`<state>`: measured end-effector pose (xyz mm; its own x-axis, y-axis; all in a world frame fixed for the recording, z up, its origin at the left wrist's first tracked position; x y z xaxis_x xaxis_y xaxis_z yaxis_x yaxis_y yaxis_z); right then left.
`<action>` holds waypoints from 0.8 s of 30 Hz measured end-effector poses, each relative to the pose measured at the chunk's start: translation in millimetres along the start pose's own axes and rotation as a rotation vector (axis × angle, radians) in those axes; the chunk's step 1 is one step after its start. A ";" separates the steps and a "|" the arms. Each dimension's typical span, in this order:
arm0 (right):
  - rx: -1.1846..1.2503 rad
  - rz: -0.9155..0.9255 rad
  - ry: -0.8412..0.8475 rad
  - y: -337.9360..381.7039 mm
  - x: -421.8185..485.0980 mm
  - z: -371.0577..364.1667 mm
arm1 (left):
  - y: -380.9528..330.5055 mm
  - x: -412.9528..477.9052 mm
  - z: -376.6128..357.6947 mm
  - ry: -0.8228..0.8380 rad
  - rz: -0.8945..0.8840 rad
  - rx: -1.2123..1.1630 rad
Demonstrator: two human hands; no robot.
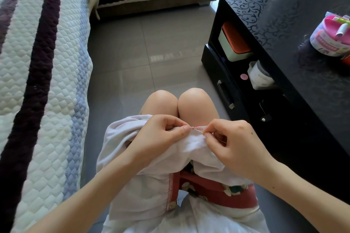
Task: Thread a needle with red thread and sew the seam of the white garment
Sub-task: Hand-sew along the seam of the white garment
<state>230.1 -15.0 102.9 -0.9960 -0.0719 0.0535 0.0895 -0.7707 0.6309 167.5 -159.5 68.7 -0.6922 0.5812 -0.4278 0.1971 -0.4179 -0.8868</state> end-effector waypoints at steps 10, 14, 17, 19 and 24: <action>-0.022 -0.019 0.029 -0.5 1.6 -3.6 | 0.1 -0.9 0.2 0.016 -0.036 0.031; -0.036 -0.015 0.043 2.2 3.0 -4.9 | -1.4 -1.5 -0.7 0.012 -0.079 0.063; -0.066 -0.008 0.057 6.4 5.4 -8.2 | -5.2 -2.7 -4.5 0.004 -0.117 0.098; -0.065 0.000 0.064 7.7 6.3 -9.8 | -6.8 -3.1 -7.5 0.026 -0.119 0.099; 0.028 -0.028 0.058 2.0 4.7 -3.7 | -4.2 -1.2 -2.0 -0.014 -0.096 0.119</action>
<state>225.6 -19.3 101.5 -0.9961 -0.0880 -0.0089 0.0609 -0.7549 0.6531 168.8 -157.0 72.6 -0.7140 0.6126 -0.3389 0.0467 -0.4413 -0.8961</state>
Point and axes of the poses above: each hand's wrist, its own x-axis towards the middle knuckle, its own z-axis out of the back of the hand, y = z × x, the point moved 6 cm from there along x, towards the middle knuckle, and after that the axes turned 7 degrees about y, right-handed, at the moved point
